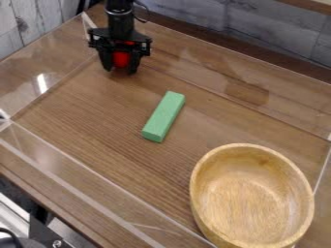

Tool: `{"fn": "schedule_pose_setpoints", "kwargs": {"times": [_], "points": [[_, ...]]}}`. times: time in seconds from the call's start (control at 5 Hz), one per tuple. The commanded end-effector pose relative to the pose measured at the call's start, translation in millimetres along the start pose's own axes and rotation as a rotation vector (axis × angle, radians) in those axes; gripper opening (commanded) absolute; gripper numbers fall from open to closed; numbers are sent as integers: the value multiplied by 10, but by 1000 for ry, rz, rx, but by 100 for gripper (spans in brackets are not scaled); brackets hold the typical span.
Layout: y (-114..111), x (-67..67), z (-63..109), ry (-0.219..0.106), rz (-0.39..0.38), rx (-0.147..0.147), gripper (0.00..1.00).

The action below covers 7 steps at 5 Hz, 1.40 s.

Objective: Move the red fruit to the right

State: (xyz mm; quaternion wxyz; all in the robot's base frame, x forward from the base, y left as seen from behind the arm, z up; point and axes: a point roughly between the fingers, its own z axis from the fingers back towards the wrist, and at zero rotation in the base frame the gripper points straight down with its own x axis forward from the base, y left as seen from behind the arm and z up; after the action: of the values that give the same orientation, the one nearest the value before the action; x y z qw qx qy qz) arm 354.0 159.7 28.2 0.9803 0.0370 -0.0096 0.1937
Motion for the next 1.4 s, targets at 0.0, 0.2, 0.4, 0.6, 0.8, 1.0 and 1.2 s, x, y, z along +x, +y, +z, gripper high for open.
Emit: {"fn": "schedule_pose_setpoints", "kwargs": {"times": [0.0,0.2,0.4,0.6,0.8,1.0,1.2], "points": [[-17,132,484,-94,22,-13,0],[-29,129,752,-112,44,-31,0],[-50,19,1060,-141,73,-58,0],[-321,-277,1169,-138,24,-75,0],[-677,-563,1239,-122,-74,-93,0],[-1051,-901,1248,-103,-168,-104,0],[-1400,-1113,1111,-88,-289,-112,0]]}}
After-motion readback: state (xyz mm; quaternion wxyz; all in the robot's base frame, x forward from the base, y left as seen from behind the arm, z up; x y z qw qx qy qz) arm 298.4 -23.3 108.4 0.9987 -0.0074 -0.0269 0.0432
